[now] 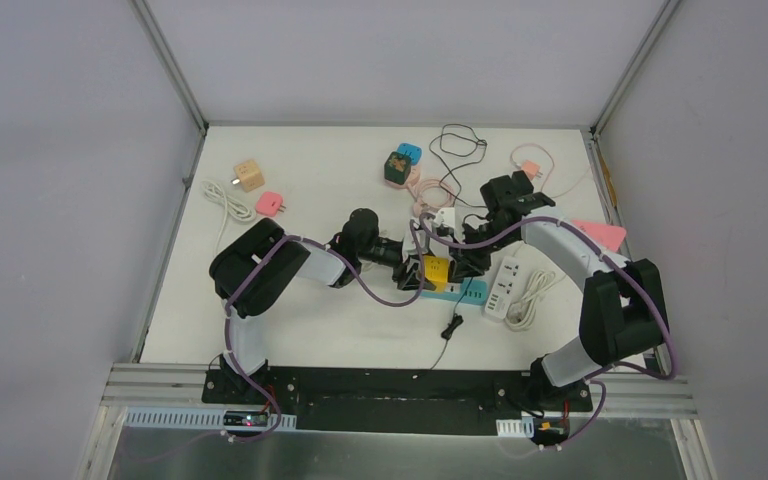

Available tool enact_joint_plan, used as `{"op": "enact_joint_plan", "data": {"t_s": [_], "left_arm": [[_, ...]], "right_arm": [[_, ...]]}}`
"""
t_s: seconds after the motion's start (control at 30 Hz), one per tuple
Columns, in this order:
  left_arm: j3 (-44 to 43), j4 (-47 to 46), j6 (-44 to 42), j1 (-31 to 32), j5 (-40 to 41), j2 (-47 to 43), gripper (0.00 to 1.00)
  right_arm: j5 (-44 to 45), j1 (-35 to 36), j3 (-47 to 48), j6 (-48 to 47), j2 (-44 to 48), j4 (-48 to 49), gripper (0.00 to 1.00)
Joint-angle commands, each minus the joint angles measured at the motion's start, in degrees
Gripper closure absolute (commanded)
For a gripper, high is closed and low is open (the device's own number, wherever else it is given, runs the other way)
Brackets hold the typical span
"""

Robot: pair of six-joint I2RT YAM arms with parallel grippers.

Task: Pull the plug off the socket
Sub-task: Remove the plug from the socket.

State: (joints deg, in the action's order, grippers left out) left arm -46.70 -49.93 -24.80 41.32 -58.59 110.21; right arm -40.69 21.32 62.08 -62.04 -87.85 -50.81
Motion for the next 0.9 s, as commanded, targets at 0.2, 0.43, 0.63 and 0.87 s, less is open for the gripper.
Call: {"op": "enact_joint_plan", "data": {"t_s": [0.2,0.43,0.63,0.87], "left_arm": [[2.9,-8.7,8.9,0.5,7.1,-0.6,0.38],[4.9,-8.6,13.8,0.4,14.6,-6.8,0.10],[5.1,5.8,15.8,0.4,21.3,-16.0,0.08],[2.5,21.8,19.4,0.4,27.1,-25.6,0.07]], "right_arm": [[-1.1,0.6,4.3,-10.1,0.8,-10.4,1.00],[0.1,0.5,3.8,-10.4,3.4,-12.5,1.00],[-1.1,0.5,3.1,-11.1,5.2,-15.0,1.00],[-5.0,1.1,3.0,-8.9,6.0,-15.6,1.00]]}}
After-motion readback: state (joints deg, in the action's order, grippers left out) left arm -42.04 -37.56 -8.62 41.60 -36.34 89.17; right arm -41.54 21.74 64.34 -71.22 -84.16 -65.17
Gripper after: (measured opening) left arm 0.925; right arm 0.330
